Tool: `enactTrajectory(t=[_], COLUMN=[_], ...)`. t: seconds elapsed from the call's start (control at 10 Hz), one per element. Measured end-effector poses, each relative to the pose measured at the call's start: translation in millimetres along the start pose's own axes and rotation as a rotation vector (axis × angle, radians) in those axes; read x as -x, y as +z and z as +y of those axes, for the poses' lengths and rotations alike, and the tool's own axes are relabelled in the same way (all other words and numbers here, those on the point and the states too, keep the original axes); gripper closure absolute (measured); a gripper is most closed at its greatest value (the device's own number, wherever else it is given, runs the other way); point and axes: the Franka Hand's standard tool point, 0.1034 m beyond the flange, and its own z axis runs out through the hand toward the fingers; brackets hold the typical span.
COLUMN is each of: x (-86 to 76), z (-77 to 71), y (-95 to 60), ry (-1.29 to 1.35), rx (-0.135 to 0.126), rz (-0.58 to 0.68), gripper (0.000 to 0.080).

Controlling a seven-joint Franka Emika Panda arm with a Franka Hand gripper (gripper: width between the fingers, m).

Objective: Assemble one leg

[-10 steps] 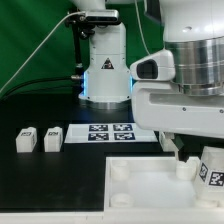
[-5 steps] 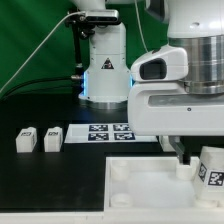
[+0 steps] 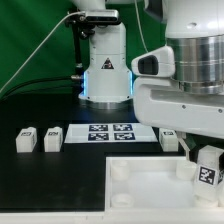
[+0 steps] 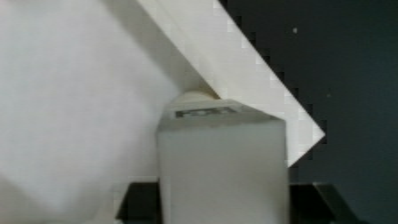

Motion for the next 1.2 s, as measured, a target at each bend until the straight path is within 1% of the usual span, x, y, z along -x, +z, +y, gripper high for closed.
enactTrajectory(t=[0.1,0.3,0.4,0.5,0.6,0.7,0.9,1.0,1.1,1.2], x=[-3.2,-4.1,-4.8,-5.1,-3.4,-2.9,-2.4,0.3,3.4,4.9], z=[1.6,2.6,4.7,5.8,4.3,3.9,3.0,-3.0,-6.3,-6.5], y=[0.1,1.4,1.6,1.6,1.5,1.5,2.0,1.4,1.0,1.2], ry=[0.101,0.479,0.666,0.760,0.900,0.906,0.798,0.658,0.486,0.375], rx=[-0.017,-0.043,-0.074,-0.094,-0.097,-0.096,-0.097,-0.093,-0.091,-0.096], rz=[-0.007,-0.029,-0.042,-0.058,-0.077,-0.078,-0.071,-0.063,-0.050,-0.043], gripper=[0.0499,0.0499,0.0499,0.0499,0.0499,0.0499,0.0499,0.0276,0.0276,0.0177])
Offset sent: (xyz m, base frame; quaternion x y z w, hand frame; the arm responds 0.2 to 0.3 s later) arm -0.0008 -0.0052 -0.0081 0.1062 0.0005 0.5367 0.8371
